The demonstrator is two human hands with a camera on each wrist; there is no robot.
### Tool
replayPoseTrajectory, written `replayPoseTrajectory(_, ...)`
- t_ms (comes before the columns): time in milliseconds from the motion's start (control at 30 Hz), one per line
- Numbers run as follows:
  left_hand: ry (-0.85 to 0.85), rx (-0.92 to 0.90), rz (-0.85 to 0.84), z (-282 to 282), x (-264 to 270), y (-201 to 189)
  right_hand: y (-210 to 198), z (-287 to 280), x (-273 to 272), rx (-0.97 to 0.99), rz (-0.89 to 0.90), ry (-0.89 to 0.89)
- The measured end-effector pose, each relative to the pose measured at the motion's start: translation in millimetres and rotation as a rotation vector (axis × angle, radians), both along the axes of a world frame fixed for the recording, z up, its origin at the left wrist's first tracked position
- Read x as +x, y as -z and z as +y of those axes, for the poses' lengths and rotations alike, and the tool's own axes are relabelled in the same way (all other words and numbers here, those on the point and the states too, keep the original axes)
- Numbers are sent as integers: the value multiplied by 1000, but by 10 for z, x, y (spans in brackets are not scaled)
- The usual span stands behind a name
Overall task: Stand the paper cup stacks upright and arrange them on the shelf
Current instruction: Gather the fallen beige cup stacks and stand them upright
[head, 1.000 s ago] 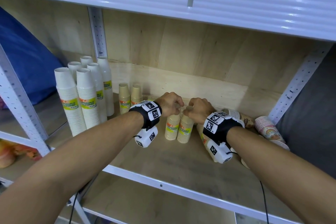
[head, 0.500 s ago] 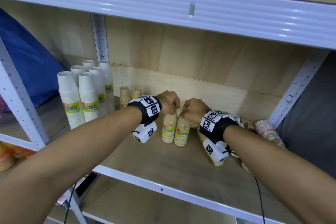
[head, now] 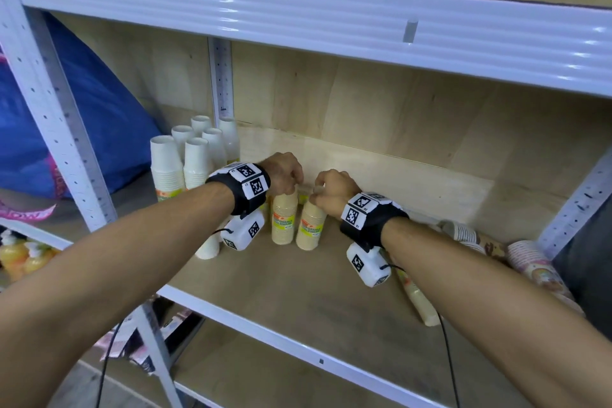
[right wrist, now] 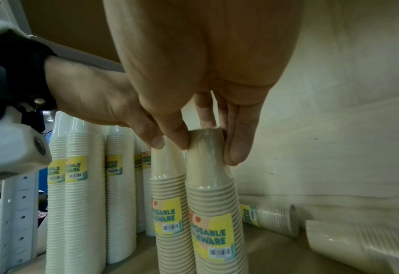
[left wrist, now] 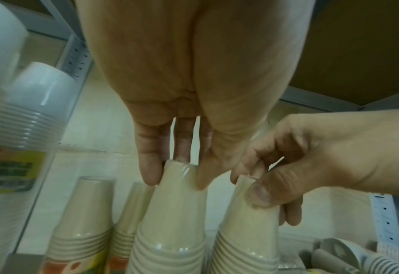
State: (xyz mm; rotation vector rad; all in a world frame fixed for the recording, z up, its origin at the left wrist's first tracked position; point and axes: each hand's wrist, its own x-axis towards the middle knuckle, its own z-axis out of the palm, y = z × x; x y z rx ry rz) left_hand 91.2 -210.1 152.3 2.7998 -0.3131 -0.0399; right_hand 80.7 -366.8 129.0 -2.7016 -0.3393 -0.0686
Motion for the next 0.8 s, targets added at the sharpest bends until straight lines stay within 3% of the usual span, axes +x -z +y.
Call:
replayPoseTrajectory(300, -141, -6, -27, 362, 90, 135, 48, 431, 156, 36, -11, -49)
replayPoseTrajectory(800, -119, 63, -100, 573, 261, 355, 158, 646, 328, 32, -12, -148)
